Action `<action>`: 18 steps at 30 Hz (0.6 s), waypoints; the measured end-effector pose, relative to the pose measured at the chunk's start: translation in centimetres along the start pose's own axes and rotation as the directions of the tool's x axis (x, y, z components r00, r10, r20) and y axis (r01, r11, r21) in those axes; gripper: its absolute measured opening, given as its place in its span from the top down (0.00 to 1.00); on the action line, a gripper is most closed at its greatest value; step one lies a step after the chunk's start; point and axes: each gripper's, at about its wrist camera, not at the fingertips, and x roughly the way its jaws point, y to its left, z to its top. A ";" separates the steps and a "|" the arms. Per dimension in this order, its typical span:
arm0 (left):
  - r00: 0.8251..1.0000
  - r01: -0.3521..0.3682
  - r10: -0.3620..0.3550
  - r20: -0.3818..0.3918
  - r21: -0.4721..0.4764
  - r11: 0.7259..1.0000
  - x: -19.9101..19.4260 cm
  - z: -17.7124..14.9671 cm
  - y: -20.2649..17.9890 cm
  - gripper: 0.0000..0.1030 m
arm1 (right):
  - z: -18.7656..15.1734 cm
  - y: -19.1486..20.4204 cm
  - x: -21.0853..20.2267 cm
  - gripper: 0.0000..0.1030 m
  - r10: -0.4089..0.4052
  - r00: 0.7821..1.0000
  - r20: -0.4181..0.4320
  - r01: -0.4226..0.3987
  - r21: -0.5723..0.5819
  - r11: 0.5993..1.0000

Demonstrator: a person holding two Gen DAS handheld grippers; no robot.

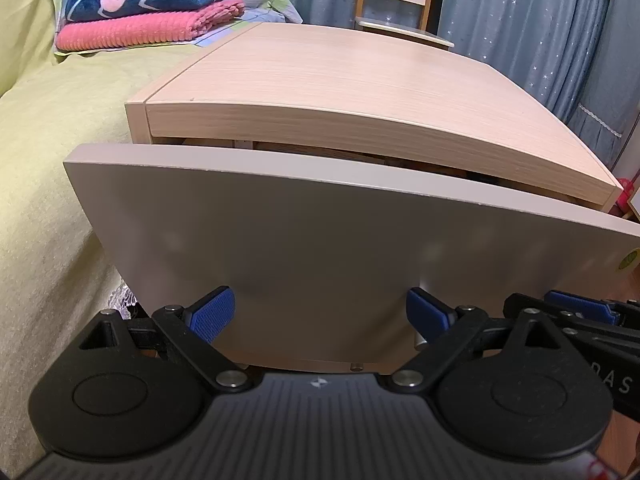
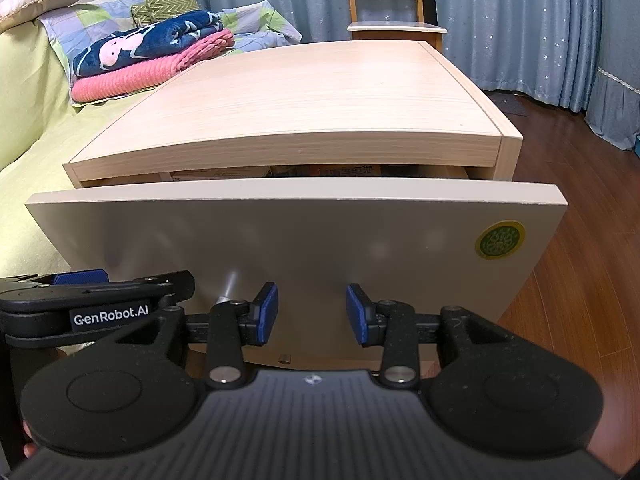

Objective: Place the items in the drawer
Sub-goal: 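Keep pushing the drawer front with both tools until it shuts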

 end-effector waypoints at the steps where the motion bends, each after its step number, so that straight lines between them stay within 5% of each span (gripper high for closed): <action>1: 1.000 0.000 0.000 0.000 0.001 1.000 0.0 0.0 0.0 0.08 | 0.0 0.0 0.0 0.68 0.000 1.000 0.000 0.000 0.001 1.000; 18: 1.000 0.000 0.000 0.003 -0.001 1.000 0.5 0.5 0.1 0.08 | 0.3 0.0 0.5 0.68 -0.003 1.000 0.007 0.003 0.007 1.000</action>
